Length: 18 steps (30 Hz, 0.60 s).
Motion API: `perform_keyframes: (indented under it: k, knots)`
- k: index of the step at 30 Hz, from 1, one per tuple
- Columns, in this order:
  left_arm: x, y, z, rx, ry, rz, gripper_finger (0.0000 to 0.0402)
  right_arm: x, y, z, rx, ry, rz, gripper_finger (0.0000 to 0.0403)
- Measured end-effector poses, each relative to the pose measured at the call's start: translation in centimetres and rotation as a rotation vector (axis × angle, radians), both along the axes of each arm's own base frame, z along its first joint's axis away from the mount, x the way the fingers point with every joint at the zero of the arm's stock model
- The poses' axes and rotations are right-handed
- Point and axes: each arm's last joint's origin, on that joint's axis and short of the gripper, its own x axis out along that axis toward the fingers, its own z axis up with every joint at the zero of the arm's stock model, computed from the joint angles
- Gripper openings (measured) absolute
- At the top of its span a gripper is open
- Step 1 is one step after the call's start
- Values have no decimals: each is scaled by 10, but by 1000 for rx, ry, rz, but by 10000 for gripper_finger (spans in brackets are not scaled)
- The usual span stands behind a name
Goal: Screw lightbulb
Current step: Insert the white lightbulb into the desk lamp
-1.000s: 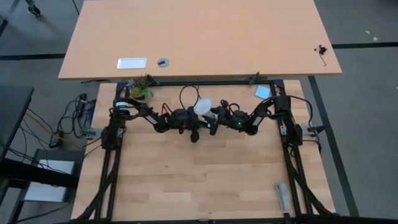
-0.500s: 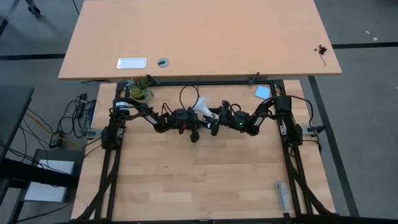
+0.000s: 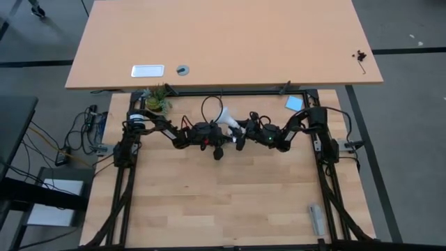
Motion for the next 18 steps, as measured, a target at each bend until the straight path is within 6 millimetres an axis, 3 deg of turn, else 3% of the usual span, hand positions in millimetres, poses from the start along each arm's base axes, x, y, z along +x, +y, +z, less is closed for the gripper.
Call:
perform_keyframes:
  k: [9, 18]
  knots:
    - [0, 0, 5, -17, -34, 3, 0, 0, 7, 41, -85, -110, 21, 150]
    - [-1, -4, 51, -10, -203, -112, 0, -9, 26, 98, -186, -264, 56, 148]
